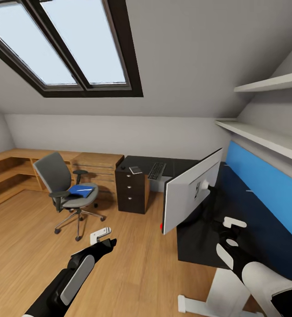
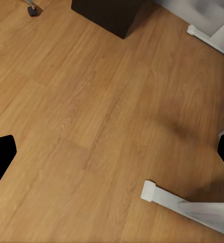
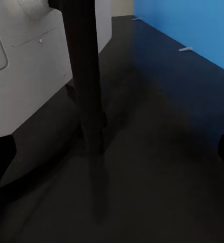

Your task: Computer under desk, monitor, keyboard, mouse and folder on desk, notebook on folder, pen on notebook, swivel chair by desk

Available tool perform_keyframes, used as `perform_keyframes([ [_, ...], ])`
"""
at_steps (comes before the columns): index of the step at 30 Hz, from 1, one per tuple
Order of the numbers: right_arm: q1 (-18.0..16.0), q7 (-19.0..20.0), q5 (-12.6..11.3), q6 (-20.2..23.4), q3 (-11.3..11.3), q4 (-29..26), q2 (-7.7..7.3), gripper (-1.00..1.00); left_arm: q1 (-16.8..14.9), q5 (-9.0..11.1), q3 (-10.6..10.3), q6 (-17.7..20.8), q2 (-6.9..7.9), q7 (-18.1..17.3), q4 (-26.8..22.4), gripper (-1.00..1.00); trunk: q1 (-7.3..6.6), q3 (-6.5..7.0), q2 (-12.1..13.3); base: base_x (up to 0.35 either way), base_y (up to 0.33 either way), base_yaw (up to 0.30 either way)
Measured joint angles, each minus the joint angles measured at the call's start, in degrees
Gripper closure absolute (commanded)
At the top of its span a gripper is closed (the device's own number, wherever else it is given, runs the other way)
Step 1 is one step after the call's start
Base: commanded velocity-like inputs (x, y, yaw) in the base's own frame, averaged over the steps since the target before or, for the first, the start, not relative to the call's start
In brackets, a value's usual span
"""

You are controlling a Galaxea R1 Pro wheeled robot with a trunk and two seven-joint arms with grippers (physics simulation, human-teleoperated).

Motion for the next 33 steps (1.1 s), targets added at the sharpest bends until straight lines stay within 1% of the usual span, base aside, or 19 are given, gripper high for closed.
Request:
perform_keyframes([
  [5,0.0,0.0,0.1,-0.1,0.2,0.0,0.07,-1.0,0.0,0.0,-0.5,0.0,0.0,0.0,0.0,-1.0,-0.02,0.0,0.0,0.237,0.0,0.0],
  [11,0.0,0.1,0.0,0.1,0.2,0.0,0.09,-1.0,0.0,0.0,-0.8,0.0,0.0,0.0,0.0,-1.0,0.0,0.0,0.0,0.103,-0.007,0.0],
  [16,0.0,0.1,-0.1,0.3,0.0,0.1,-0.03,-1.0,0.0,0.0,-0.8,0.0,0.0,0.0,0.0,-1.0,-0.01,0.0,0.0,0.153,-0.112,0.0],
  [19,0.0,0.1,-0.1,0.9,-0.1,0.1,-0.08,-1.0,0.0,0.1,-0.8,0.0,0.0,0.0,0.0,-1.0,0.0,0.0,0.0,0.062,-0.059,0.0],
  [24,0.0,0.1,-0.1,3.3,-0.1,0.1,-0.13,-1.0,0.0,0.1,-0.7,0.0,0.0,-0.2,-0.5,-1.0,0.01,0.0,0.0,0.013,-0.012,0.0],
  [28,0.0,0.1,0.0,3.4,-0.1,0.1,-0.1,-1.0,0.0,0.1,-0.6,0.0,0.0,-0.1,-0.6,-1.0,0.01,0.0,0.0,0.001,-0.001,0.0],
  [33,0.0,0.1,0.0,3.4,-0.1,0.1,-0.03,-1.0,0.0,0.1,-0.6,0.0,0.0,-0.1,-0.6,-1.0,1.1,-0.89,-2.0,0.0,0.0,0.0],
])
